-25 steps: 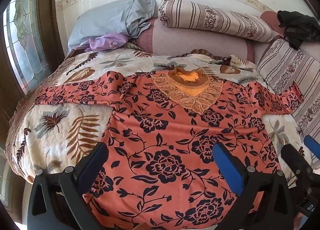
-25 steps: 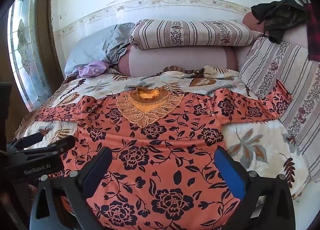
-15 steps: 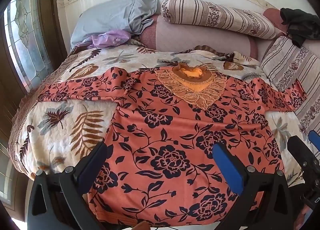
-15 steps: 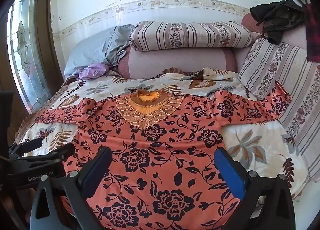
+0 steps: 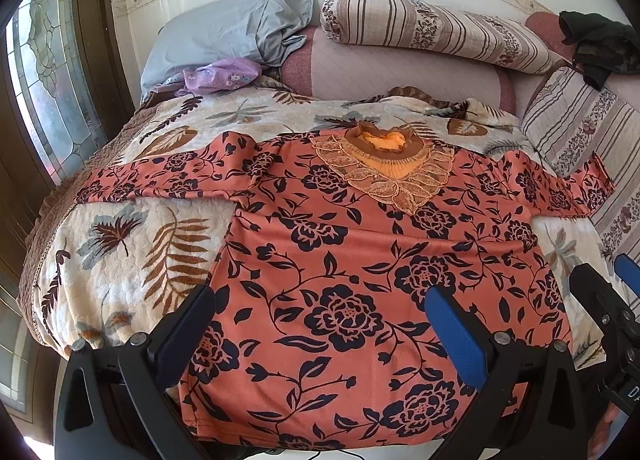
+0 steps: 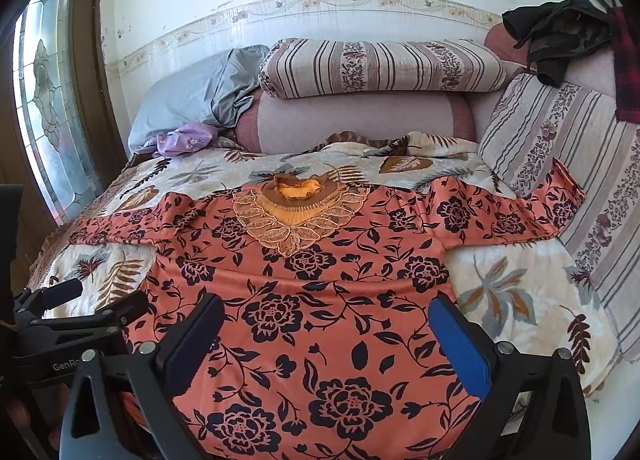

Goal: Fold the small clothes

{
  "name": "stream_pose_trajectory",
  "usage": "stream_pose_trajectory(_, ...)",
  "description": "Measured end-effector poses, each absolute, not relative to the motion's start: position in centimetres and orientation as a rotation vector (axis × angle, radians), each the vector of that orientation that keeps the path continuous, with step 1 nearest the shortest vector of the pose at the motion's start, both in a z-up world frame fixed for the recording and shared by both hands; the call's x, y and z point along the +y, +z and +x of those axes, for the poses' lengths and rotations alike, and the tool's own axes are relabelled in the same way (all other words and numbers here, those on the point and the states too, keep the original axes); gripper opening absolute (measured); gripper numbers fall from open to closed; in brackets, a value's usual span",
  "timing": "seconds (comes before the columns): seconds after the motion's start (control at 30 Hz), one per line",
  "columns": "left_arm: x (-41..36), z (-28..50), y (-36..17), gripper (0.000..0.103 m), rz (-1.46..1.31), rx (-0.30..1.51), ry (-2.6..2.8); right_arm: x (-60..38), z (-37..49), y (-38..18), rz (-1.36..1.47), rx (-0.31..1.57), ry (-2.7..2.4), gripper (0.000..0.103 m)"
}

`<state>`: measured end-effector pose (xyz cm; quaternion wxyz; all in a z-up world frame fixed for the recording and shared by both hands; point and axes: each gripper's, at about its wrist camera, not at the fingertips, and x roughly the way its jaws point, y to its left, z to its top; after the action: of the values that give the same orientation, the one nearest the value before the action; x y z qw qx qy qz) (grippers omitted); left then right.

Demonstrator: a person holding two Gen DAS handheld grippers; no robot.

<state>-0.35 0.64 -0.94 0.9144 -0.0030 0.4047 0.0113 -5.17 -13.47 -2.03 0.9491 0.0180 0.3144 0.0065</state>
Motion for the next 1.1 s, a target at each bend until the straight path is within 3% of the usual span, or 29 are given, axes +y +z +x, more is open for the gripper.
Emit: stream_pose_trajectory(1.1, 0.47, -0.45, -0.94, 0.103, 0.014, 0.827, 0.027, -13.52, -4.81, -2.6, 0.047, 0.655, 0.017, 0.103)
